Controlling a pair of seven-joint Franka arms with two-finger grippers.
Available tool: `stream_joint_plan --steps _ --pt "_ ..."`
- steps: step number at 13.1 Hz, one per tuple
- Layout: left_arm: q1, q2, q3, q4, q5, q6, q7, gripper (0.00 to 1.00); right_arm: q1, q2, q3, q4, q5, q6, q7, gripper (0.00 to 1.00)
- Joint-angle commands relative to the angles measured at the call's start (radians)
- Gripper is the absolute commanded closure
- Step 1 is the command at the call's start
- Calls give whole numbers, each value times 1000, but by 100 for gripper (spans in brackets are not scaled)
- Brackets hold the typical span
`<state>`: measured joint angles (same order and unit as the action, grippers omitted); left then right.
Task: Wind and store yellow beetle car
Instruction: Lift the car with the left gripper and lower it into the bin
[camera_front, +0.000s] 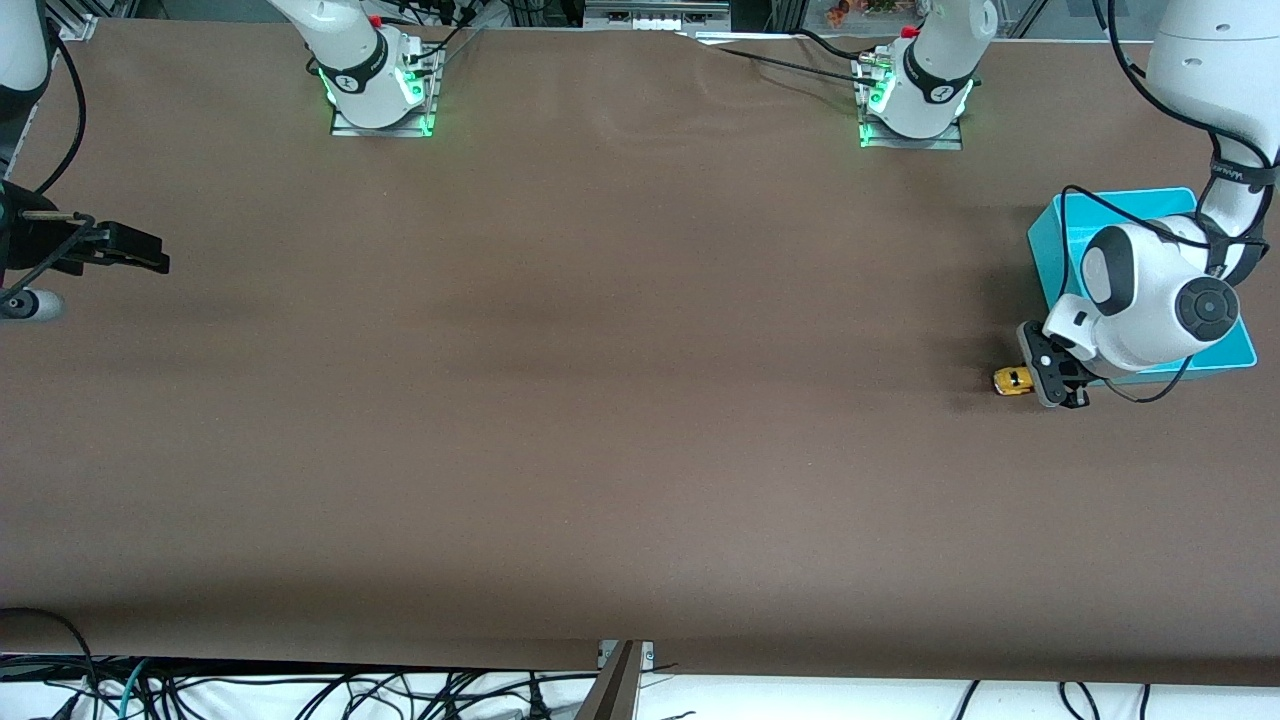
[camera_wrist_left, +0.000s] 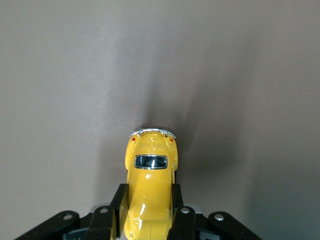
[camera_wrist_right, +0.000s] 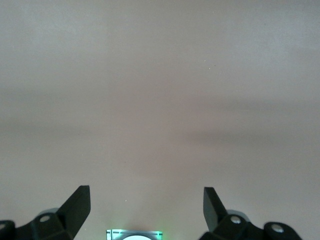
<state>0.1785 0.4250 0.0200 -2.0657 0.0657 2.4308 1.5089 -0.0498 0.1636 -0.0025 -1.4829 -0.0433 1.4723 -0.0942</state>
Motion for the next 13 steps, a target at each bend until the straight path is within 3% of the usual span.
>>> stream_joint_plan --steps 1,8,10,13 --pt "-42 -138 5 -1 23 -120 8 100 -10 -3 -5 -5 14 5 2 0" --pt "-45 -382 14 -5 46 -456 7 100 -30 5 -5 -5 17 5 5 0" --pt "8 -416 17 -7 112 -501 11 100 -30 5 -5 -5 20 6 5 0" --pt "18 -417 102 -17 167 -489 115 100 -28 5 -4 -5 22 6 5 0"
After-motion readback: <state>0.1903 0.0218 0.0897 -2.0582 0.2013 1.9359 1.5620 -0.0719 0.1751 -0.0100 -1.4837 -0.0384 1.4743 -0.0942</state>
